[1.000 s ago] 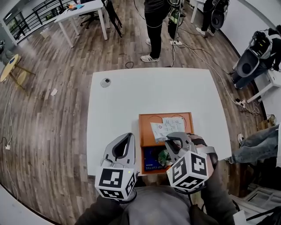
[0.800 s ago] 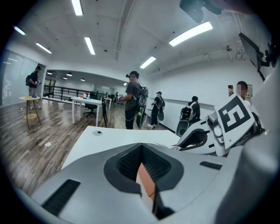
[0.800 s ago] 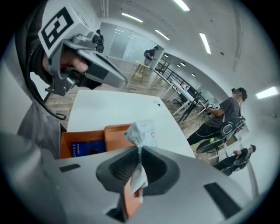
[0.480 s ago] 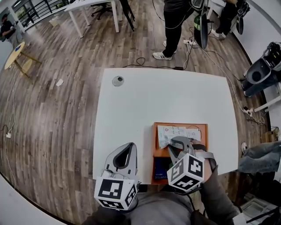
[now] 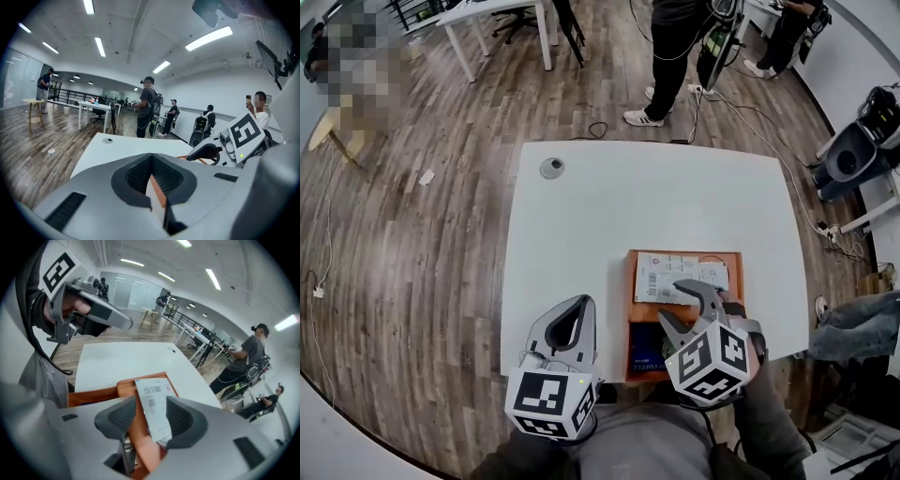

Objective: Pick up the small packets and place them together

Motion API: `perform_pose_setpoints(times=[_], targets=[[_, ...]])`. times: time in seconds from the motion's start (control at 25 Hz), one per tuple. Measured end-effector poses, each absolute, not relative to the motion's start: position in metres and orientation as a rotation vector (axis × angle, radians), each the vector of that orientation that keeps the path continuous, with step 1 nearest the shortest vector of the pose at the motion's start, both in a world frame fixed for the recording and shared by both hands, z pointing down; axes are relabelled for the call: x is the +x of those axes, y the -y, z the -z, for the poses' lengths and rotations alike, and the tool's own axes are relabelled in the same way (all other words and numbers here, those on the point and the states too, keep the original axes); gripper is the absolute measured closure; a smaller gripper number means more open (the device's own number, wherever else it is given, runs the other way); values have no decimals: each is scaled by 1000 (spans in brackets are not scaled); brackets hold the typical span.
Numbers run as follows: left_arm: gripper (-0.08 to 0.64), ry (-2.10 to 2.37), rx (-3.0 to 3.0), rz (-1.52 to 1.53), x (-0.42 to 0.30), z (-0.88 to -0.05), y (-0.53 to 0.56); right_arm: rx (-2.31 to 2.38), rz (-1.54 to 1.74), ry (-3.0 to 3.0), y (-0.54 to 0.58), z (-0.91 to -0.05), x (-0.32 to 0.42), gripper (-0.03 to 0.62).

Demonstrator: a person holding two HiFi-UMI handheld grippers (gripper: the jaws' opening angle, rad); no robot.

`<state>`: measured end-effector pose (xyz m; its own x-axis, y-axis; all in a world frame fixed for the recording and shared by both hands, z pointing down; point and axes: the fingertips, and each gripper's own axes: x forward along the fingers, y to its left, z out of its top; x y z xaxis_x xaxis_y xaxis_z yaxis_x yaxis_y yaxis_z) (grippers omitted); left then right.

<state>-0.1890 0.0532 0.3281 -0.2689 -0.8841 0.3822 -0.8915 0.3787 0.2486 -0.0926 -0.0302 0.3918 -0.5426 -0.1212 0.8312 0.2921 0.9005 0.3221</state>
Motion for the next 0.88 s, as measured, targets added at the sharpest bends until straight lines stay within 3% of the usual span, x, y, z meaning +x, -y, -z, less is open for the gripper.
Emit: perform_pose_setpoints(times=[0.32,0.6,0.88], targets=[[563,2123,1691,-51,-145,-312,-30,103,521,2143,54,-354,-38,402],[563,2039,1771,-120,-101,-321,-12,135,356,2139,50,-380,19,402],[563,2001,1765,-155,-89,-337,-10,-50,224,2140,11,-414,20,402]])
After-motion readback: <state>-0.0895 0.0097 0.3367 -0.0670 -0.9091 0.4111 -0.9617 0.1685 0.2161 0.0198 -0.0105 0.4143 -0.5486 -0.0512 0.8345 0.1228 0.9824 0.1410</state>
